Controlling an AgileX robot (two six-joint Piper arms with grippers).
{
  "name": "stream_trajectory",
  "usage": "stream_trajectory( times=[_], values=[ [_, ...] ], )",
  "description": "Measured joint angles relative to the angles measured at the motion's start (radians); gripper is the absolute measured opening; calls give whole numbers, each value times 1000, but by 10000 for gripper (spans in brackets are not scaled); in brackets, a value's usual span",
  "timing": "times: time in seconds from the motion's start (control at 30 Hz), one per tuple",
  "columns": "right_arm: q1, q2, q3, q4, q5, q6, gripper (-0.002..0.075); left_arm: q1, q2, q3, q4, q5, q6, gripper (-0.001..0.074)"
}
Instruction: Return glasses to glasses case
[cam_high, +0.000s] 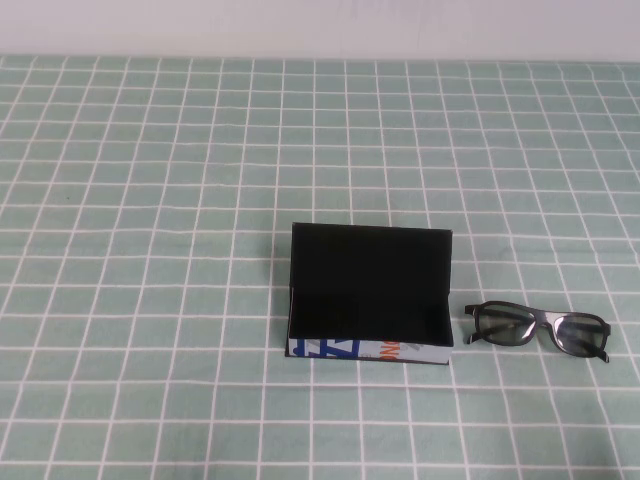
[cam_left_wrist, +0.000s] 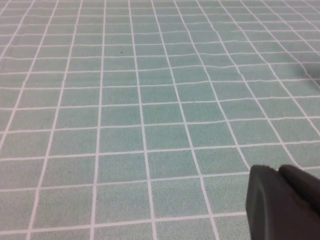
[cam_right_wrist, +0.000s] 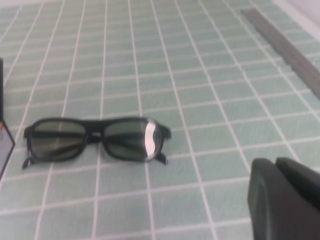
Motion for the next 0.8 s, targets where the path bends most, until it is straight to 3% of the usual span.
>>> stream_trajectory(
  times=[0.8],
  values=[
    [0,0,0,13,-30,0,-13,0,0,0,-102,-2,0,-2]
  ],
)
